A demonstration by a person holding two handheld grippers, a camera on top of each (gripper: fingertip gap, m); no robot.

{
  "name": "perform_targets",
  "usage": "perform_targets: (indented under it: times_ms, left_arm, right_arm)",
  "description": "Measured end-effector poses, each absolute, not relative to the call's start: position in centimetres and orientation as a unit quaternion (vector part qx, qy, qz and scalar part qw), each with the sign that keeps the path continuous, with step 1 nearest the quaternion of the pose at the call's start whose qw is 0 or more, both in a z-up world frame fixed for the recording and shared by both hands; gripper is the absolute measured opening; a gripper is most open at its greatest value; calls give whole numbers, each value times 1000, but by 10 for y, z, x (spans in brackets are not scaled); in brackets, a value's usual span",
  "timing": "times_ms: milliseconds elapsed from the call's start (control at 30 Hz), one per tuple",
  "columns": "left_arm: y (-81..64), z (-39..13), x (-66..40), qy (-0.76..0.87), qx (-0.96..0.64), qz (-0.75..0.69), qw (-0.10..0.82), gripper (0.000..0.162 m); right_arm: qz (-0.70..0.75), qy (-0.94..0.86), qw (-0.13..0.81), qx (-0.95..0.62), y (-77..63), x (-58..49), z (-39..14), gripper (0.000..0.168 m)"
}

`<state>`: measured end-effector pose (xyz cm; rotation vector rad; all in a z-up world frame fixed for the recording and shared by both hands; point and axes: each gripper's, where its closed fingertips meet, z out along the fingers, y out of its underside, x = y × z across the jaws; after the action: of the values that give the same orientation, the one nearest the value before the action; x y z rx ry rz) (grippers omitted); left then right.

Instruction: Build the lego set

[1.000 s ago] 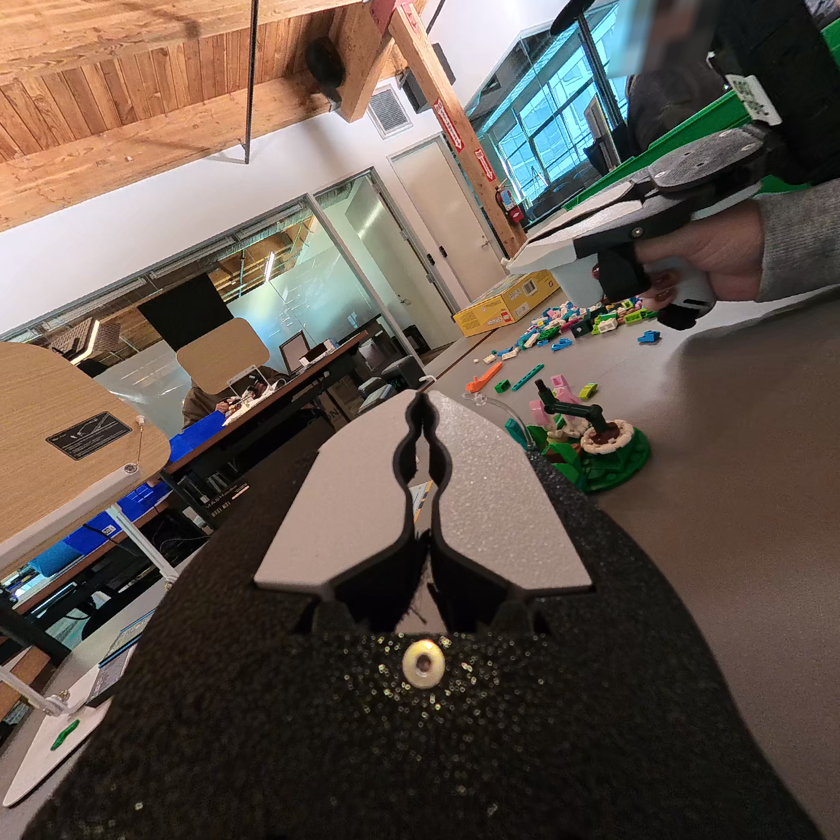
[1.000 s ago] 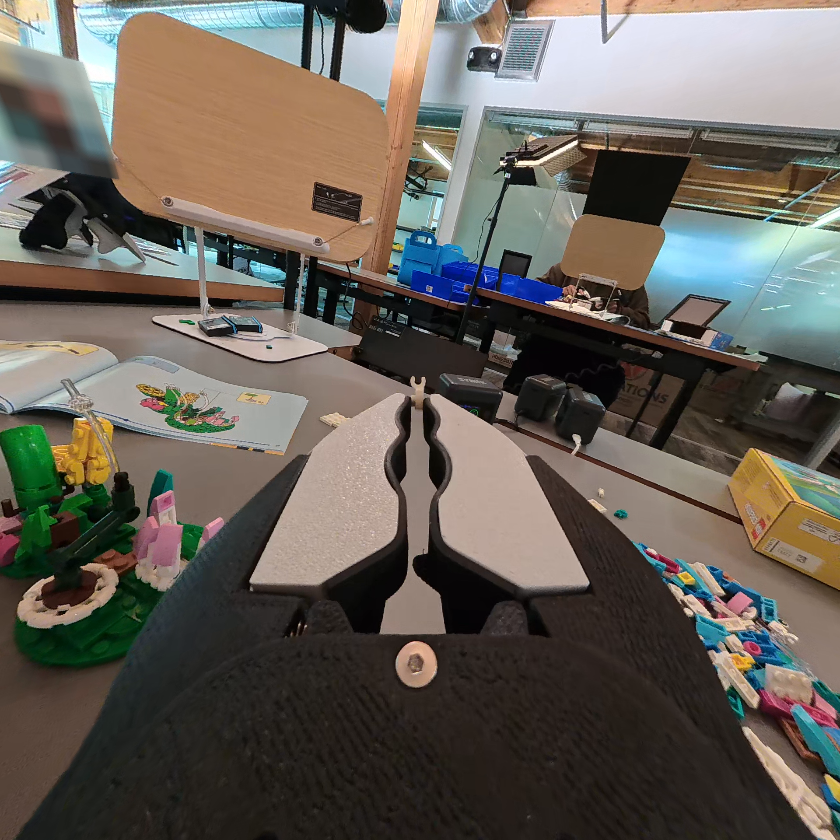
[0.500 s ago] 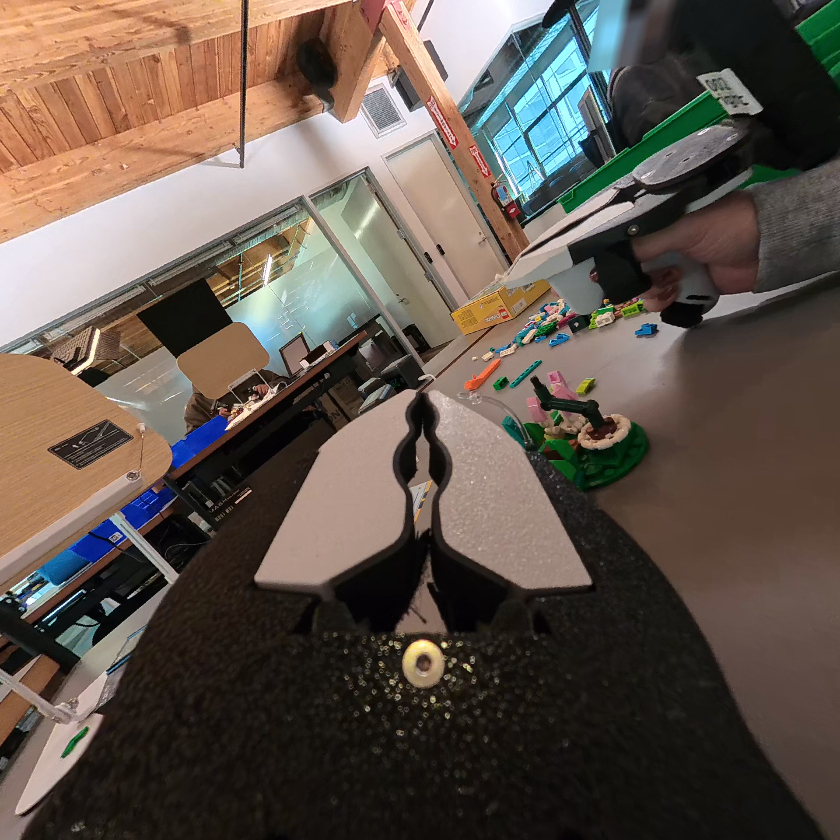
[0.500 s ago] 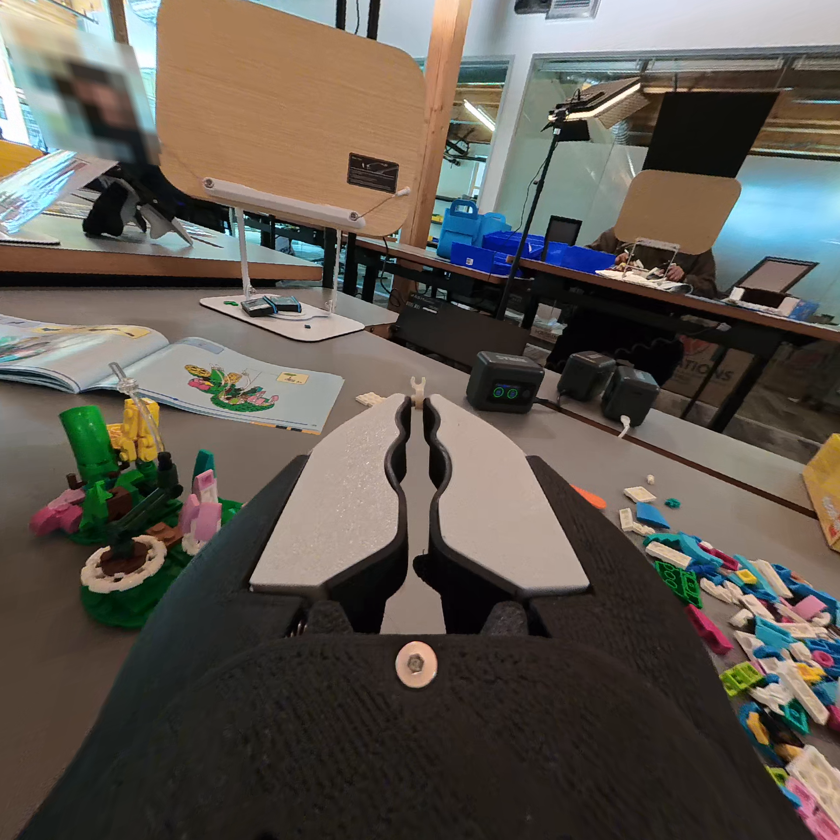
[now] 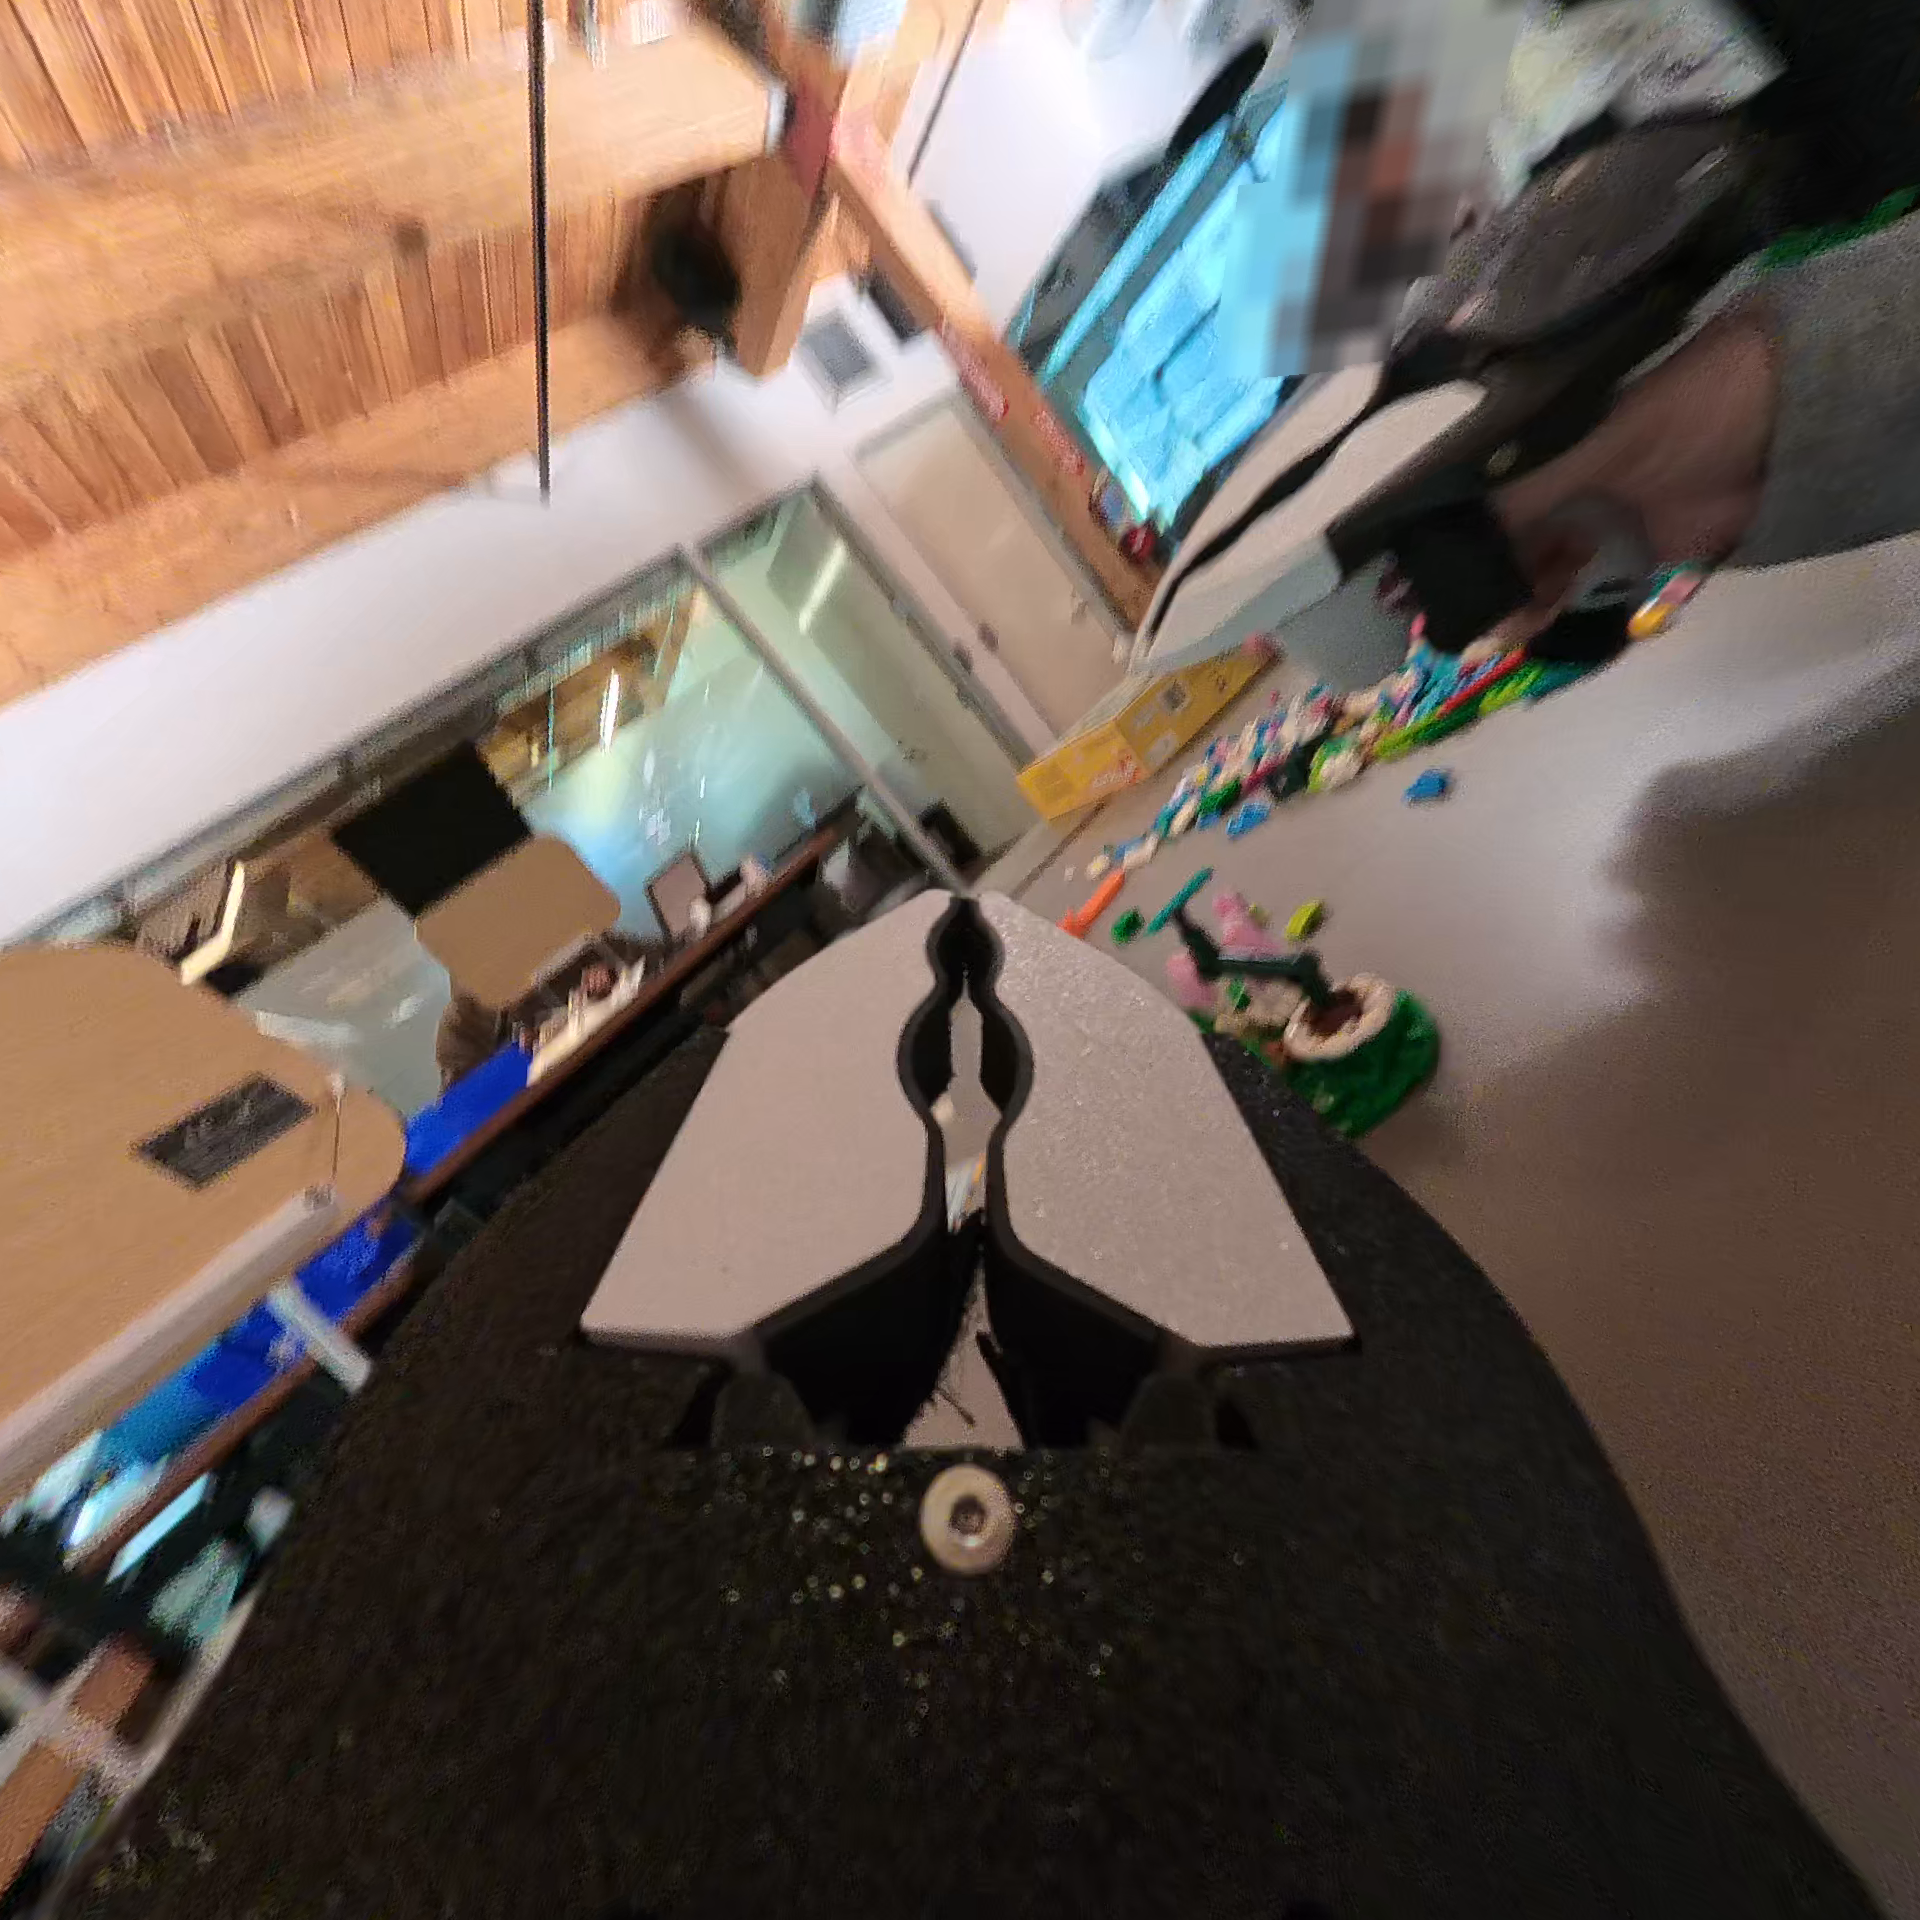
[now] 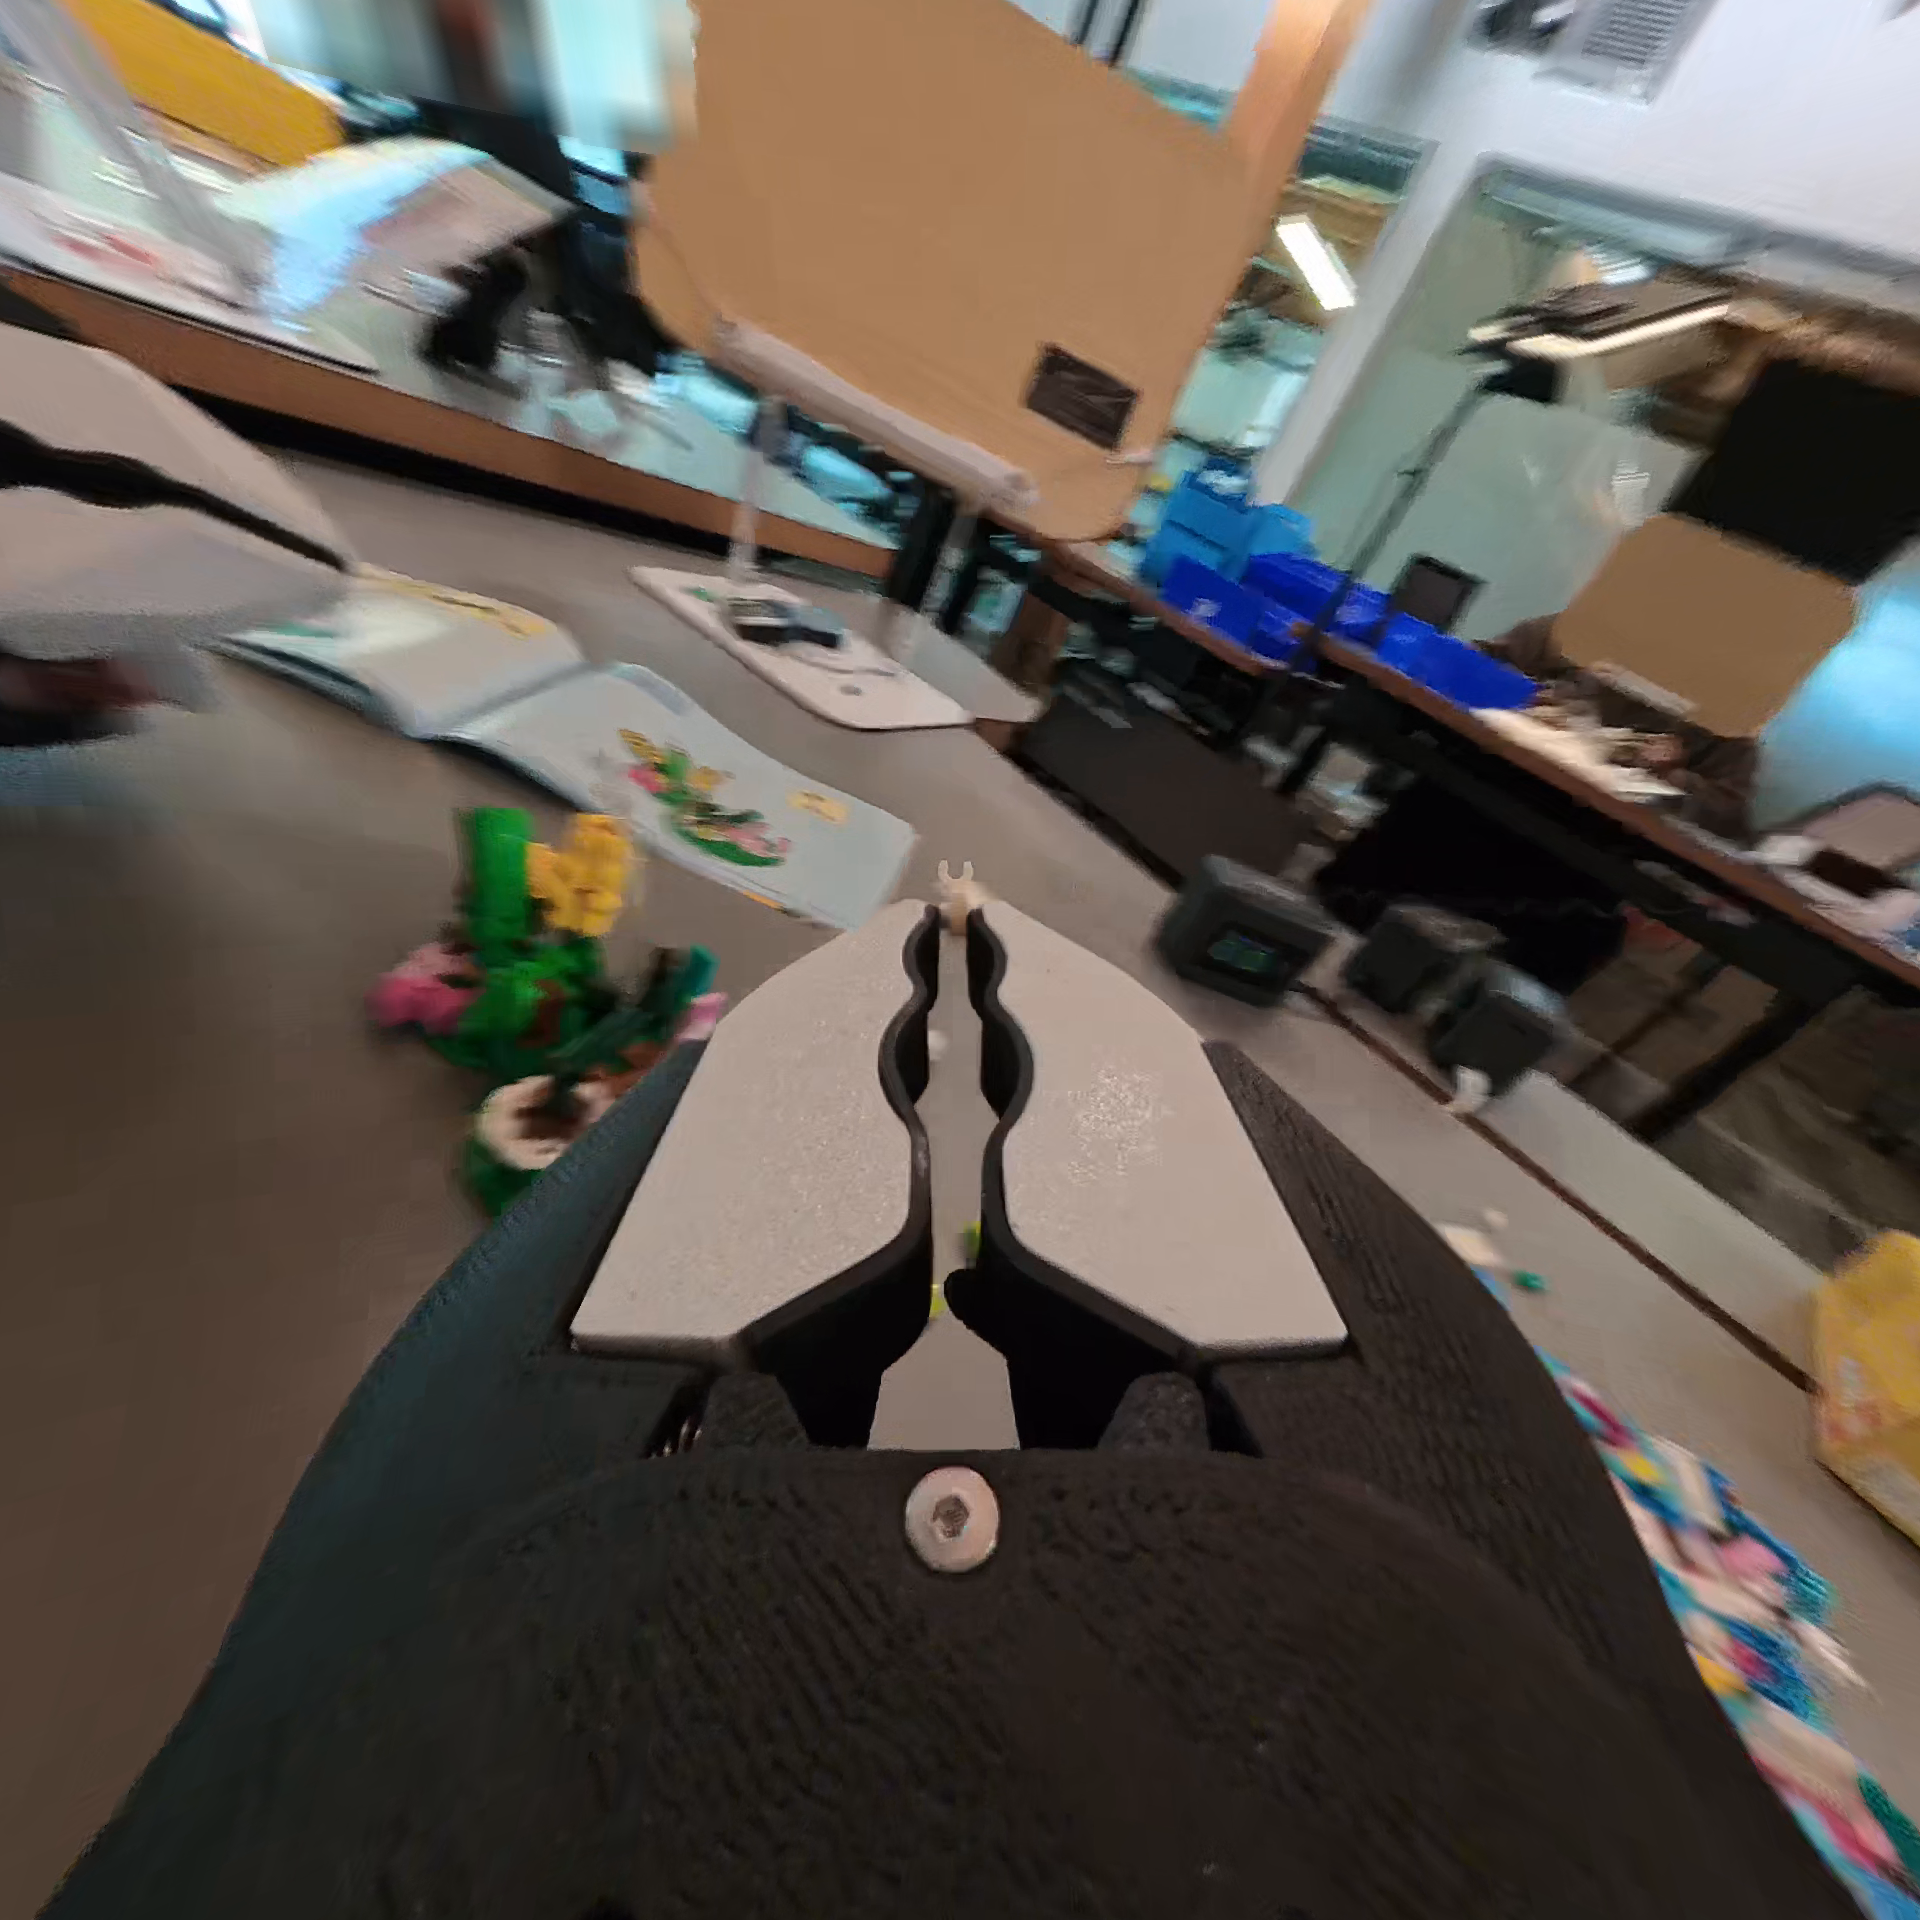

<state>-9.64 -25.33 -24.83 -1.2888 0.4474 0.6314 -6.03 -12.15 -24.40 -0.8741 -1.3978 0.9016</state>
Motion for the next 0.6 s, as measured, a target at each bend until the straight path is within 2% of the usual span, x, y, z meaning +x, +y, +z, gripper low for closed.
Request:
perform_targets:
  times_ms: [133,267,300,333,400,467,600]
  left_arm:
    - [-260,-241,-60,259,-545,236,761,0]
    - [-253,-256,-32,317,-568,163,742,0]
    - [-252,-258,-25,329,-572,153,736,21]
    - [-251,-259,-20,338,-574,152,730,34]
    - [-249,-267,-9,380,-577,162,705,39]
    - [-247,-274,-4,405,-578,192,682,35]
    - [-248,-282,11,439,-575,187,665,13]
  right_arm:
    - [496,-693,394,-345,-187,-41,-255,3]
    - [518,-761,207,-332,-222,-17,-270,4]
    - [511,-770,178,-338,-224,-15,-273,4]
    - [505,-778,150,-342,-226,-12,-276,3]
    - [497,-793,86,-342,-233,-4,-281,3]
    - [484,-806,35,-340,-239,3,-284,3]
    - [445,-833,-17,-328,-246,10,-293,3]
